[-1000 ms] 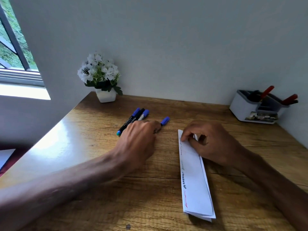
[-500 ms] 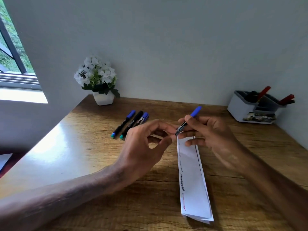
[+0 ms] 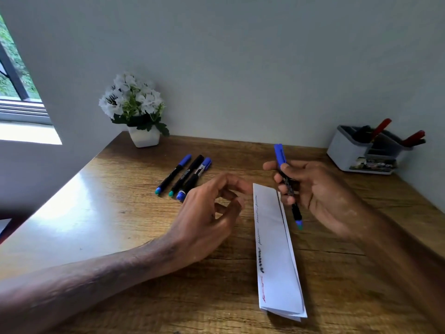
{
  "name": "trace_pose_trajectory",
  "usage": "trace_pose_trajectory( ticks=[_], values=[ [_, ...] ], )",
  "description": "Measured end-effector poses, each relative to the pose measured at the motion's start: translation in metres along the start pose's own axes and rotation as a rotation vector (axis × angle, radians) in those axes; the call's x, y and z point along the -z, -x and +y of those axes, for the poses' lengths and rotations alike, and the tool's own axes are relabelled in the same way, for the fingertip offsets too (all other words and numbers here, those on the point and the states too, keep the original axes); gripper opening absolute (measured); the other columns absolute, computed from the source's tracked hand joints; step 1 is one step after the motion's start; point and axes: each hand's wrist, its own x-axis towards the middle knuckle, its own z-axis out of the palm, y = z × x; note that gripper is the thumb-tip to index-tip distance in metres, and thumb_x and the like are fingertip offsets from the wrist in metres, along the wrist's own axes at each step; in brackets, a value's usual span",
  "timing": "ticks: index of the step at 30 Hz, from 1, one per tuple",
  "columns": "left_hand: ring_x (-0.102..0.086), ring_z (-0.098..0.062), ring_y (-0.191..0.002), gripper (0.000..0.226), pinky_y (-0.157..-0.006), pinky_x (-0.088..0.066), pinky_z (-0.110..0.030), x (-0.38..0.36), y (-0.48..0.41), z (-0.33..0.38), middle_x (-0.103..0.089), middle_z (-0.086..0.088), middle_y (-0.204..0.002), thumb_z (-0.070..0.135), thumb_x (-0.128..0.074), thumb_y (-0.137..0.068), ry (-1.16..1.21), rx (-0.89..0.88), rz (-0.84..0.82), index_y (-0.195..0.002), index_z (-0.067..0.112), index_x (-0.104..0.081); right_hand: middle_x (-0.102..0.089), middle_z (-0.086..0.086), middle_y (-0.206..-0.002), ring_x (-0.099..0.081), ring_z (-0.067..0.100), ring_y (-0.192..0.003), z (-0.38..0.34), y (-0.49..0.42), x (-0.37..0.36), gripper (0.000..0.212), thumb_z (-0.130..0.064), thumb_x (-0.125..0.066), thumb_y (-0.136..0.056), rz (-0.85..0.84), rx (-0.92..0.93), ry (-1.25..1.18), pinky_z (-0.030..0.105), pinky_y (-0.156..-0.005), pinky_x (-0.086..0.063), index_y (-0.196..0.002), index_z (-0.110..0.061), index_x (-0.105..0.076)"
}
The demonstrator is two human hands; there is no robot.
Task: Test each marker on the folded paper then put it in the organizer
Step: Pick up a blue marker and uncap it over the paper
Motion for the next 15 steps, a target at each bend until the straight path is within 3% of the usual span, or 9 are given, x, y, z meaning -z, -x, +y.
trace_pose_trajectory(
  ticks=[3, 7, 11, 15],
  values=[
    [-0.067, -0.004, -0.105, 0.036, -0.081, -0.063, -0.029, -0.002, 0.001, -0.001, -0.066, 0.016, -0.120, 0.006, -0.067, -0.095, 0.007, 0.032, 0.021, -0.125, 0.024, -0.059, -0.047, -0.007, -0.059, -0.038, 0.004, -0.051, 0.001, 0.002, -0.001, 0.028, -0.019, -0.052, -0.104, -0.009, 0.106, 0.289, 0.015, -0.042, -0.031, -0.101, -0.012, -0.078],
    [-0.065, -0.002, -0.107, 0.052, -0.084, -0.062, -0.029, -0.002, 0.000, -0.002, -0.062, 0.016, -0.127, 0.007, -0.069, -0.094, -0.018, 0.024, 0.037, -0.138, 0.023, -0.048, -0.044, -0.010, -0.049, -0.036, 0.002, -0.045, 0.003, 0.008, -0.006, 0.026, -0.022, -0.056, -0.102, -0.080, 0.275, 0.549, 0.013, -0.045, -0.033, -0.094, -0.016, -0.080],
    [-0.063, 0.002, -0.110, 0.058, -0.087, -0.061, -0.026, -0.003, -0.001, -0.003, -0.060, 0.015, -0.132, 0.009, -0.069, -0.094, -0.132, -0.037, 0.024, -0.144, 0.027, -0.045, -0.063, -0.010, -0.062, -0.048, 0.010, -0.053, 0.009, 0.010, -0.014, 0.020, -0.040, -0.058, -0.094, -0.105, 0.382, 0.749, 0.021, -0.049, -0.036, -0.096, -0.035, -0.077],
    [-0.053, 0.004, -0.126, 0.056, -0.096, -0.052, -0.014, -0.002, -0.002, -0.004, -0.055, 0.013, -0.144, 0.012, -0.066, -0.096, -0.291, -0.174, -0.015, -0.148, 0.025, -0.048, -0.070, -0.022, -0.077, -0.059, 0.005, -0.065, 0.013, 0.011, -0.016, 0.025, -0.047, -0.057, -0.095, -0.221, 0.382, 0.992, 0.017, -0.052, -0.037, -0.107, -0.037, -0.076]
  ],
)
